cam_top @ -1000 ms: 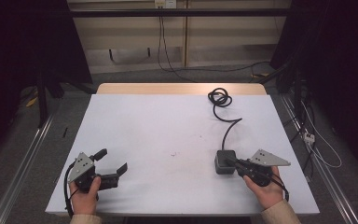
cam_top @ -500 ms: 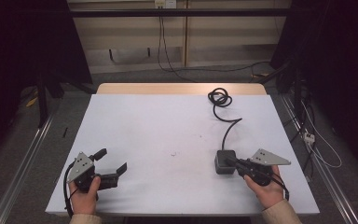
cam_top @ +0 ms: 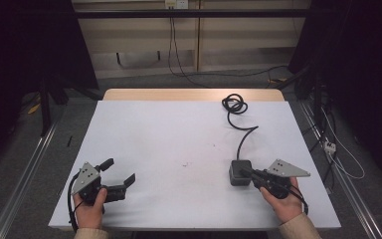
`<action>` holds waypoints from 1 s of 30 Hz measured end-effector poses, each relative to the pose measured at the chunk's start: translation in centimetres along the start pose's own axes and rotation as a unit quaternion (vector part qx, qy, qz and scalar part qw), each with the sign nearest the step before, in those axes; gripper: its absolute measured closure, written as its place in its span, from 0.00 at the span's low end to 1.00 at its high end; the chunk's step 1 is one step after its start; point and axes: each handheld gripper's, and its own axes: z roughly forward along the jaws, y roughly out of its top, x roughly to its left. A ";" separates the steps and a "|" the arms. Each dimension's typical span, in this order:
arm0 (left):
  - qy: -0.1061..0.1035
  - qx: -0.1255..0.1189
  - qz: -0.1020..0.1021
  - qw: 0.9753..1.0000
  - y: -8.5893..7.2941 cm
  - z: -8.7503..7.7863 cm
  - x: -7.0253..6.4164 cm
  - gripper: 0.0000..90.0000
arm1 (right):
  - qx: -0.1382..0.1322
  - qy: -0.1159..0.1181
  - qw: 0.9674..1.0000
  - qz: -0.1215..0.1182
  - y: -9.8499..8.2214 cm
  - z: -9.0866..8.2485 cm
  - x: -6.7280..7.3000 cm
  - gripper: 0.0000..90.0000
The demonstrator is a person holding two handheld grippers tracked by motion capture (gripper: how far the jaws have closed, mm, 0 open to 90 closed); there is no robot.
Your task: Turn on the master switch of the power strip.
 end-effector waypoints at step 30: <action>0.002 -0.002 0.001 1.000 0.0 -0.1 0.1 0.05 | -0.017 0.000 1.000 0.004 0.2 -0.2 0.0 1.00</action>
